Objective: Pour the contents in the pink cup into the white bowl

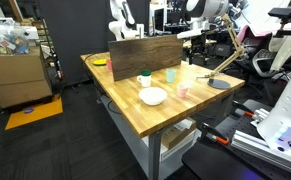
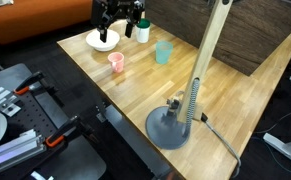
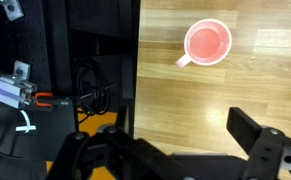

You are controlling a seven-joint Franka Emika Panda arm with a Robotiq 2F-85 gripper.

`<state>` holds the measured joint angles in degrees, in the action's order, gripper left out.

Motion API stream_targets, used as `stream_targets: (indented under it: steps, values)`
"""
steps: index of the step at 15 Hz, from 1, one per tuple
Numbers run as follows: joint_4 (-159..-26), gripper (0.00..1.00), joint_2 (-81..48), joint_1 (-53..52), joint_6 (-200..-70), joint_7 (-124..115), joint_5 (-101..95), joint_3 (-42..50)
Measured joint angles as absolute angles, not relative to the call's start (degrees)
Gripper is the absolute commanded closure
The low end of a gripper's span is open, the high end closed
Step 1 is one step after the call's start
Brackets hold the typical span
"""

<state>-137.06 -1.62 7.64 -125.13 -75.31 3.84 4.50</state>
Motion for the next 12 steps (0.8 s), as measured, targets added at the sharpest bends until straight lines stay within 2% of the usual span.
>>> stream_targets:
  steps: [5,12]
  values:
    - [-141.14,0.00,0.06,5.90,-133.01,-89.06,3.80,4.25]
    - [-148.40,0.00,4.46,4.41,-135.31,-101.47,3.74,3.36]
